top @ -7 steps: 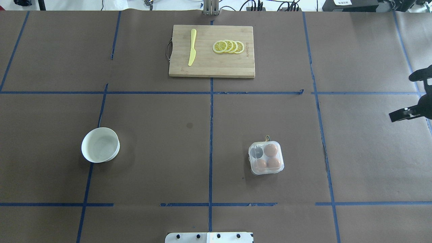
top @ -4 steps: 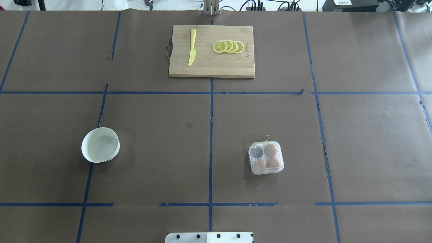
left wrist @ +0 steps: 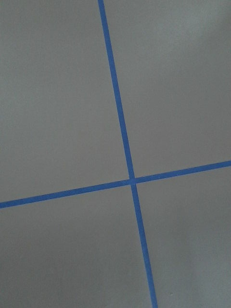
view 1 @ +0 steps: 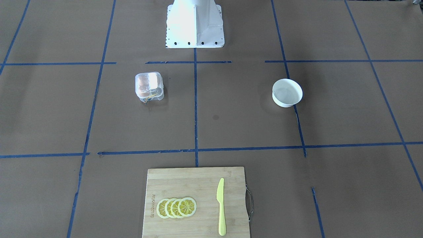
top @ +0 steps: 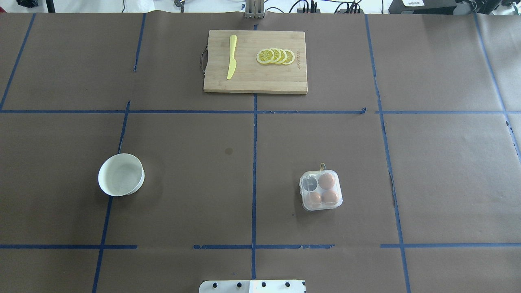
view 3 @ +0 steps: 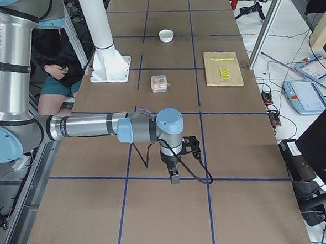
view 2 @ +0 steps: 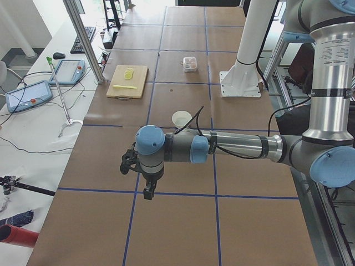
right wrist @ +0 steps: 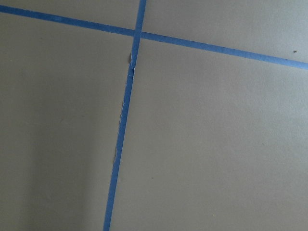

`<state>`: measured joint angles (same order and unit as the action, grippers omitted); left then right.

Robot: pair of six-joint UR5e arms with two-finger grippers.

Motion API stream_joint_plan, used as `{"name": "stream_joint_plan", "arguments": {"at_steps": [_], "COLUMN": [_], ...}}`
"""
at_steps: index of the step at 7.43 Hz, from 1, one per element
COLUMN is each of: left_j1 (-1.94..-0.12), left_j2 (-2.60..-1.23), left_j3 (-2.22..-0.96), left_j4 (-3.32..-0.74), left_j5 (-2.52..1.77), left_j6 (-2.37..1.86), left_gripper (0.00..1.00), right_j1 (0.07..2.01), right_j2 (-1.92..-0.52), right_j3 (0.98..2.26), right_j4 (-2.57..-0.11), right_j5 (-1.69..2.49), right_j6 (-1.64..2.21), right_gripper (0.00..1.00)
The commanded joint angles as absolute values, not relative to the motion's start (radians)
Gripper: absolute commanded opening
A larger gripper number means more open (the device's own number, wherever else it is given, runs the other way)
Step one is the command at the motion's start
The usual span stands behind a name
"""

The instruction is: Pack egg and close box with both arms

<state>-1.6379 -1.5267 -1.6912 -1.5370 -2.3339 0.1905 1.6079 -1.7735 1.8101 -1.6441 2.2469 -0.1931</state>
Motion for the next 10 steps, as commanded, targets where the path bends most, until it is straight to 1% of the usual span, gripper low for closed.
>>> {"name": "stream_joint_plan", "arguments": {"at_steps": [1, 10], "left_j1": [-1.638, -1.638], "left_j2": [-1.525, -1.523], "left_j3": [-1.69, -1.689], "left_j4": [-1.539, -1.539], "left_j5": [-2.335, -2.335], "left_j6": [0.19, 0.19], "left_gripper": [1.0, 1.0], "right_j1": [1.609, 1.608], "right_j2": [-1.79, -1.784], "right_j3": [1.798, 1.778], "right_j4": [-1.635, -1.611], "right_j5": [2.258, 2.263], "right_j6": [-0.198, -0.201], "right_gripper": [1.0, 1.0]}}
